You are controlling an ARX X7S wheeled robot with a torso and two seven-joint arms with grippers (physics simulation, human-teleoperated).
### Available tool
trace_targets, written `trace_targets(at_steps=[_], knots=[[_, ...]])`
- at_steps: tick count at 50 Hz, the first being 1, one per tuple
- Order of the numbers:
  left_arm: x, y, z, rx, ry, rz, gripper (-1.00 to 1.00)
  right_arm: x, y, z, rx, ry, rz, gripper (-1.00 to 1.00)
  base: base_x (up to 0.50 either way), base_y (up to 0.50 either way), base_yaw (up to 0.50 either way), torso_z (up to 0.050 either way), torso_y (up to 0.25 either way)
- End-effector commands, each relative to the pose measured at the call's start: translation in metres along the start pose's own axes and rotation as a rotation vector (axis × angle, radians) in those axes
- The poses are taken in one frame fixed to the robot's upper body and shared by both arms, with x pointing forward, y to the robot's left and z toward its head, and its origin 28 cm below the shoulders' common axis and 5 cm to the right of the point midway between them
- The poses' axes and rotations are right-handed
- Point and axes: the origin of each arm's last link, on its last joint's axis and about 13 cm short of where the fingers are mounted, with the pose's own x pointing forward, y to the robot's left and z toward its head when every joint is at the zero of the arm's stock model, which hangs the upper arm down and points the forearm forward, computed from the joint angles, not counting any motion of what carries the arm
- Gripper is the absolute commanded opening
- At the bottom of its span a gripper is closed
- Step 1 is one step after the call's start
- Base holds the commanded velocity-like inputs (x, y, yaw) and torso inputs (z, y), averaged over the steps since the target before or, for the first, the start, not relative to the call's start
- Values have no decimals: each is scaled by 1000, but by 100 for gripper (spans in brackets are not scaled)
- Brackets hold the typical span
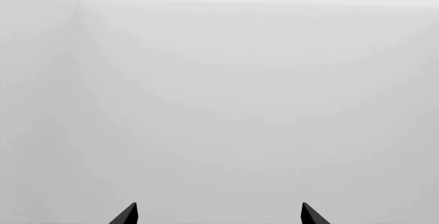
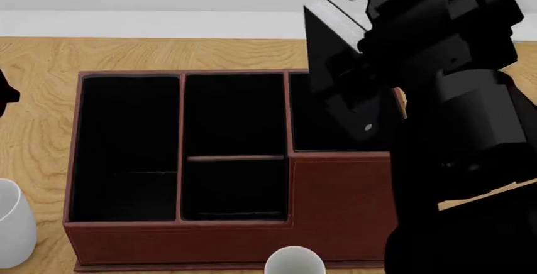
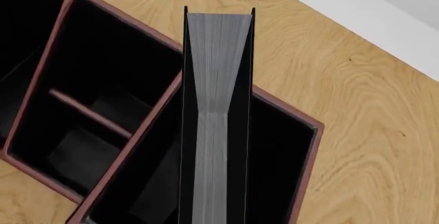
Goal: Pick up the book and place it in the right compartment of the caddy.
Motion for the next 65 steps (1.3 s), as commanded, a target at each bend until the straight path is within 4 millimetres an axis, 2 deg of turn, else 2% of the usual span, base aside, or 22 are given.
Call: trace_targets(at_steps=[1,36,65], knots=[[-1,1,-1,3,6,5,100,10,4,-3,-20,-8,13,-100,0,0,0,0,0],[-3,-1,-2,9,20,4,100,35,9,-19,-30,-30,-6,-100,0,0,0,0,1],[2,0,-6,25,35,6,100,59,15,-42,-22,-4,-18,-100,0,0,0,0,1]])
